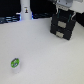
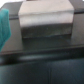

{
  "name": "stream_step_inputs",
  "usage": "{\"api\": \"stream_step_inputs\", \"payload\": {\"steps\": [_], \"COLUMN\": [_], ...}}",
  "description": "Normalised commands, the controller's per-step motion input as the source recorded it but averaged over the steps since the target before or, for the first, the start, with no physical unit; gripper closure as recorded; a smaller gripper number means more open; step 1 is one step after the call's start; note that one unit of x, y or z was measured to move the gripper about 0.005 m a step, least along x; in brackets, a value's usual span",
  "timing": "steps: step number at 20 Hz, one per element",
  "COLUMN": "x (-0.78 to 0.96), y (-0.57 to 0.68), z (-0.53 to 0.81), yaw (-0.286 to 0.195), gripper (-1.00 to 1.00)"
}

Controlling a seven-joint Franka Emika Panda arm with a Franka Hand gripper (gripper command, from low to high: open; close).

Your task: Open the kcup holder, insert the kcup into the holder, and close the kcup holder

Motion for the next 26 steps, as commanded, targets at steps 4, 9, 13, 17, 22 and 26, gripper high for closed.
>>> {"api": "stream_step_inputs", "payload": {"steps": [4,9,13,17,22,26], "x": [-0.37,-0.32,-0.05,0.01,0.07,0.63], "y": [0.01,0.02,0.01,0.0,-0.01,-0.17], "z": [-0.52,-0.36,-0.01,0.0,0.01,0.11], "yaw": [-0.013,-0.009,-0.006,-0.004,-0.008,-0.035], "gripper": [-1.0,1.0,1.0,1.0,1.0,1.0]}}
